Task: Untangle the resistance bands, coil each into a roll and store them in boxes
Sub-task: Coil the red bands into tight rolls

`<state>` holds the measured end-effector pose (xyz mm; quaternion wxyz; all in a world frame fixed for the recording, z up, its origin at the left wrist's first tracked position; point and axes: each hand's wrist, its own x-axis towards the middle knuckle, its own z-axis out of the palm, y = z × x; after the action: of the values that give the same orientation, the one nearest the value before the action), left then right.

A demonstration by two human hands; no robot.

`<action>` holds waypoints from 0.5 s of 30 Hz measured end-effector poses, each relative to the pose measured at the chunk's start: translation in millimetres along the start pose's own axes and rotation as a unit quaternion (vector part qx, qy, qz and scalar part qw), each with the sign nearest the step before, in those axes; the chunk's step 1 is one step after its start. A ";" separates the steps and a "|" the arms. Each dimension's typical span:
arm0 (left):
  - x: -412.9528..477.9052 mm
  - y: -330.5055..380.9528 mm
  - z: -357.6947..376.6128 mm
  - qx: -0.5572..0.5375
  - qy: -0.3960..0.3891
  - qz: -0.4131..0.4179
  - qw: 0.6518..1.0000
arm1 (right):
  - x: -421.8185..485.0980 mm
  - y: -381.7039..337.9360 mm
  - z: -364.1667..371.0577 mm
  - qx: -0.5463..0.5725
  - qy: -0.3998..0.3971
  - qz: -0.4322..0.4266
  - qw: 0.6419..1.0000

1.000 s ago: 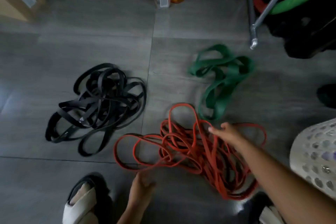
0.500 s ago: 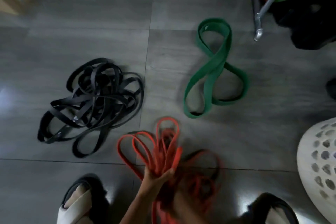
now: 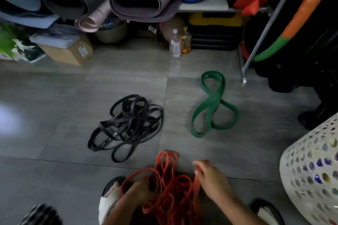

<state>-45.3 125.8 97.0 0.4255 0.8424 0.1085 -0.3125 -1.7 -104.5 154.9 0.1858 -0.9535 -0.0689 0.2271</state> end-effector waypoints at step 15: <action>-158.9 212.1 -56.3 -0.139 0.186 0.309 0.922 | -90.0 -69.5 -206.9 0.086 0.130 -0.339 0.928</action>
<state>-49.8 52.9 357.9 0.5857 0.8095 -0.0372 0.0153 10.0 -126.7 389.6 0.3407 -0.8747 -0.3436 0.0291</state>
